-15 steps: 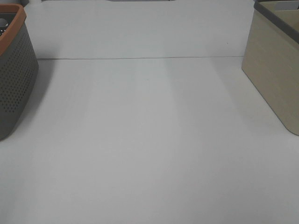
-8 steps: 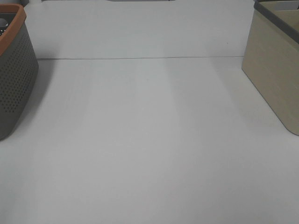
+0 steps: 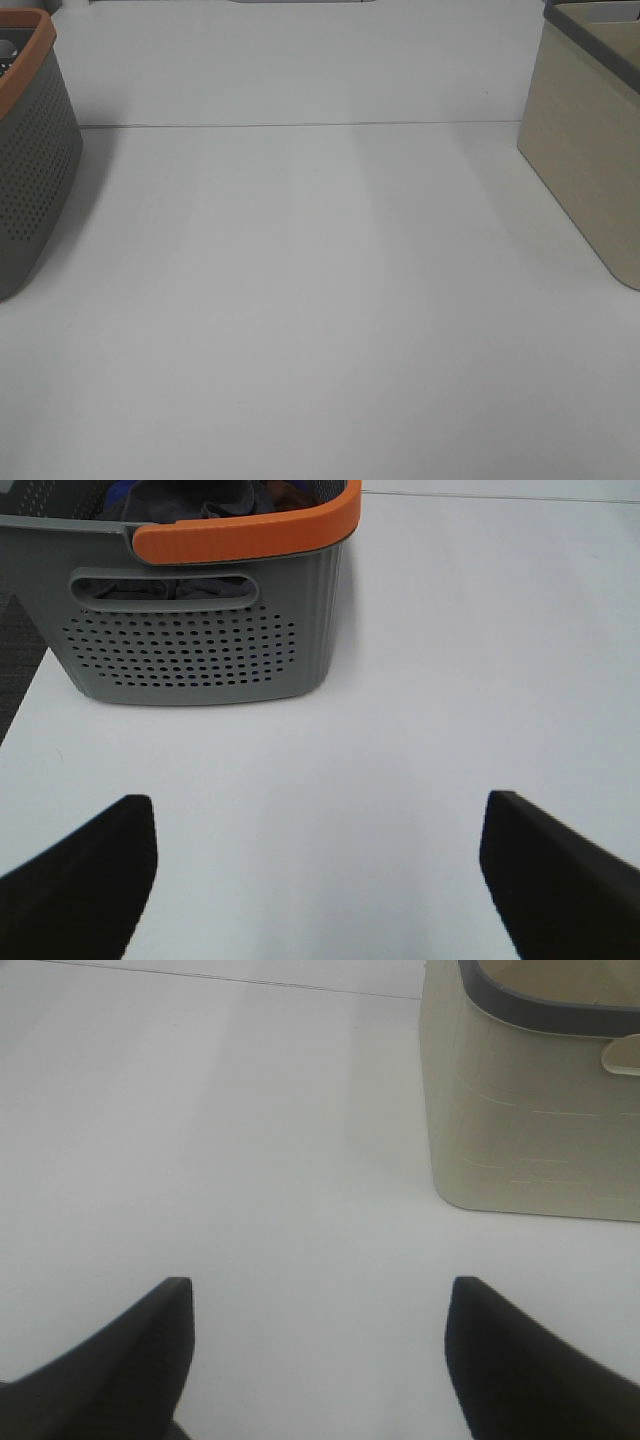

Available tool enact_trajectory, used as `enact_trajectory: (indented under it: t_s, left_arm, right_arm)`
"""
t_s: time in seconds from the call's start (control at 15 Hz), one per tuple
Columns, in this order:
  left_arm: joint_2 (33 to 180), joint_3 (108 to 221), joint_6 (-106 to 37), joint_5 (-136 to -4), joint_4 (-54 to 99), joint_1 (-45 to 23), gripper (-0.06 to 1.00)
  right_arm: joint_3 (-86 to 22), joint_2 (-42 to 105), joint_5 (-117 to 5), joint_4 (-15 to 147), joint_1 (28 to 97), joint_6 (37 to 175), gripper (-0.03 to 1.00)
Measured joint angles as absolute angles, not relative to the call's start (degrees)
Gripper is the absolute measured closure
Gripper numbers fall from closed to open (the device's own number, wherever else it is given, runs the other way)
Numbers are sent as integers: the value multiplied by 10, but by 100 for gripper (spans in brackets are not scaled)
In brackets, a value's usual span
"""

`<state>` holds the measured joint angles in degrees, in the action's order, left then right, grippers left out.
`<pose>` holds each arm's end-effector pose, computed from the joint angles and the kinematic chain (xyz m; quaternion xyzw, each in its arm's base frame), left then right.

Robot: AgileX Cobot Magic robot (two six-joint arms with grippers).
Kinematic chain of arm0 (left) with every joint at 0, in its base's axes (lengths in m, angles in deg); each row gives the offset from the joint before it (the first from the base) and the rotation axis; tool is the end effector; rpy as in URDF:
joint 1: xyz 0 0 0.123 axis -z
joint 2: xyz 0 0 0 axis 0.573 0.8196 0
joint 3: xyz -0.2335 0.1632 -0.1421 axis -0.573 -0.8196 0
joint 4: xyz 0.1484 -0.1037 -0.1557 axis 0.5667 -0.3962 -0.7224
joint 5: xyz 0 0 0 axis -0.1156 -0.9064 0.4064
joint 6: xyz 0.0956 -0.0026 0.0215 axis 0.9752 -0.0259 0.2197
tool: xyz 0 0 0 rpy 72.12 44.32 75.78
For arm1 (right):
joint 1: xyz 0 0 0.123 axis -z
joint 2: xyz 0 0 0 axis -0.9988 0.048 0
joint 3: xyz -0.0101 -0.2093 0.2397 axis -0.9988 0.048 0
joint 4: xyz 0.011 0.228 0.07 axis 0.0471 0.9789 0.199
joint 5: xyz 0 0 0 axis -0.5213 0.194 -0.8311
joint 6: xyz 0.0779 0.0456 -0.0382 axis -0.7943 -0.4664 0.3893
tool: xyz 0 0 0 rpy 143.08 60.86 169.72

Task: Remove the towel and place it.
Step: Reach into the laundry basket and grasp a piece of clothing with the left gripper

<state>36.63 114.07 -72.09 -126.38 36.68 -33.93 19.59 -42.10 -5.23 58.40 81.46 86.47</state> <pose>-0.0364 0.0016 0.2742 -0.0165 0.8616 -0.0128 0.5071 -0.0440 -0.0039 0.2691 -0.0689 0.8460 0.0141 0.5285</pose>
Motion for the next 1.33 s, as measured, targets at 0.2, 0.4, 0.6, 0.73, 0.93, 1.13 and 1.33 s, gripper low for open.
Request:
enact_trajectory:
  t_s: [0.2,0.4,0.6,0.73,0.93,1.13,1.33]
  left_arm:
    - [366,1141,-721,-1264,367,-339,13]
    - [385,1171,-738,-1264,367,-339,13]
    - [458,1221,-756,-1247,374,-339,14]
    - [514,1245,-771,-1216,374,-339,15]
    - [599,1274,-802,-1166,375,-339,15]
    - [744,1326,-826,-1087,376,-339,16]
    - [833,1378,-852,-1063,403,-339,17]
  right_arm:
    - [196,-421,-52,584,815,865,27]
    - [196,-421,-52,584,815,865,27]
    - [196,-421,-52,584,815,865,27]
    - [196,-421,-52,584,815,865,27]
    - [196,-421,-52,584,815,865,27]
    - [196,-421,-52,584,815,865,27]
    - [196,-421,-52,584,815,865,27]
